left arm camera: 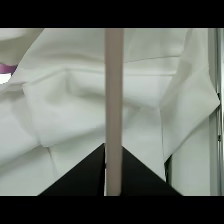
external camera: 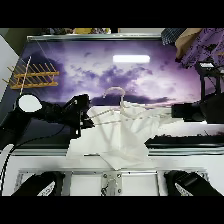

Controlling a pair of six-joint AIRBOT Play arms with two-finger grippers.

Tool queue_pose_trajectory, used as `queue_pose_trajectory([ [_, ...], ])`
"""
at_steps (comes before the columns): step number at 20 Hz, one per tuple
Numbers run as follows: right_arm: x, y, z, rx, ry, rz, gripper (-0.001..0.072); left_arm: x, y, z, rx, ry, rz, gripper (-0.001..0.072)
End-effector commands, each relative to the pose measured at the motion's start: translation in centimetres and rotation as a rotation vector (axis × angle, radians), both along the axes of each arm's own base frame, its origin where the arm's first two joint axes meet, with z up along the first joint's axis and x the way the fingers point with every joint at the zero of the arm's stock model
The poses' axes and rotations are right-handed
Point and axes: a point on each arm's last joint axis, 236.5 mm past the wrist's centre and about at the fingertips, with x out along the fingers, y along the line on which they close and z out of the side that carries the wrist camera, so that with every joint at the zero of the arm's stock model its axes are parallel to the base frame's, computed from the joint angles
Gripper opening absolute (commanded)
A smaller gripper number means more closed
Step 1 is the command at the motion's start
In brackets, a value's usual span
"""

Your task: Fold the clothes and pants, and hang the long-sleeved shirts on hangers.

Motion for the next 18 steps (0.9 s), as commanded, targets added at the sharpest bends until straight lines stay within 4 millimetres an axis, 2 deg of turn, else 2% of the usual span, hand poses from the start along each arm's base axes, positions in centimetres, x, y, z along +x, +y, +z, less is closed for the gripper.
queue_pose_trajectory([
  [1,-0.3,-0.1,-0.1,-0.01,0.015,0.02,0.0022,0.2,0.0,0.1,-0.002,-0.01,0.005,0.0024],
  [7,-1.2,-0.3,-0.2,-0.031,0.054,0.058,0.0022,0.3,0.2,0.1,-0.001,-0.007,0.009,0.0024],
  [18,2.8,1.3,1.2,0.051,-0.134,0.027,0.0021,-0.3,0.2,0.0,0.003,0.013,-0.008,0.0025],
])
